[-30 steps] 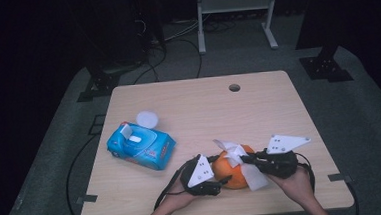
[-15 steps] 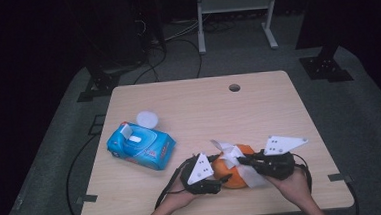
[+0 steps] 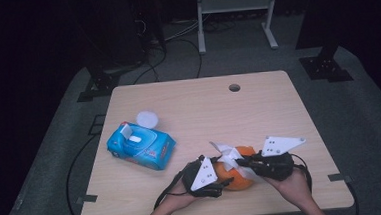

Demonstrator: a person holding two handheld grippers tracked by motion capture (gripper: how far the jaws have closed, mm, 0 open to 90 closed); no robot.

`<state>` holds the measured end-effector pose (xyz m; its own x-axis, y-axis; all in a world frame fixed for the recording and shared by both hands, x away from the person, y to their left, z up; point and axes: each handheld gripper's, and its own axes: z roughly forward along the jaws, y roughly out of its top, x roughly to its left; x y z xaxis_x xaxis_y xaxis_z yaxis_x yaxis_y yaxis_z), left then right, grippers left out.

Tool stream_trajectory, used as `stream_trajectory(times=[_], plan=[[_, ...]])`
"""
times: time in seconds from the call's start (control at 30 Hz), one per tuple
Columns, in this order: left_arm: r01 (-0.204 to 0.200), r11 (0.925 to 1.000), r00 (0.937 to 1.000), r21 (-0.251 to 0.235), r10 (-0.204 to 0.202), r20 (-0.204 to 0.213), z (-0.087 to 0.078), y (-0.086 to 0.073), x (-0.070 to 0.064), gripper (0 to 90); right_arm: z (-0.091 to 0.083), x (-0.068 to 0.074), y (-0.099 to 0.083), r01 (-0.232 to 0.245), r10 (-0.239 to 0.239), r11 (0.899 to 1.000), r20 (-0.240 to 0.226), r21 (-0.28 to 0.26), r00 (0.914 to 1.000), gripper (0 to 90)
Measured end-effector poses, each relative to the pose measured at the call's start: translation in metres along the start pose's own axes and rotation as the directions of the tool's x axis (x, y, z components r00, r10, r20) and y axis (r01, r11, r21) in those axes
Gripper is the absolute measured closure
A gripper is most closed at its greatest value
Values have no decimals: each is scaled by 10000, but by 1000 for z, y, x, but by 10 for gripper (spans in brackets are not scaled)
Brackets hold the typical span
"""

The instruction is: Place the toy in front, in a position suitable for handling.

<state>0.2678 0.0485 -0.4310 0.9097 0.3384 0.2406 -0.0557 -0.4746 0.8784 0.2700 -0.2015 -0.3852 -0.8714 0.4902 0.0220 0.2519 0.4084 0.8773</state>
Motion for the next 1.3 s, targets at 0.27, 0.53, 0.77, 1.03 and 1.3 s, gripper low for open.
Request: stream_trajectory(times=[0.27, 0.53, 0.77, 1.03, 1.3], plan=[[1874, 9823, 9813, -16, -1872, 450, 1, -1, 17, 110, -3, -18, -13, -937, 933, 9945, 105, 471, 9956, 860], [68, 9999, 9995, 143, -72, 302, 0, 3, -1, 276, 8, 4, 0, -224, 236, 9995, -561, 208, 9981, 855], [1517, 9884, 9867, 18, -1515, 596, -2, -5, 17, 247, 1, -17, -14, -862, 861, 9959, 30, 290, 9963, 857], [1509, 9882, 9880, 279, -1517, 305, -1, 0, 13, 319, 11, 1, -6, -466, 467, 9989, -150, 98, 9988, 857], [-540, 9979, 9981, -364, 529, -302, -5, -4, 9, 373, 11, 7, 5, -14, 16, 9994, 44, -358, 10000, 857]])
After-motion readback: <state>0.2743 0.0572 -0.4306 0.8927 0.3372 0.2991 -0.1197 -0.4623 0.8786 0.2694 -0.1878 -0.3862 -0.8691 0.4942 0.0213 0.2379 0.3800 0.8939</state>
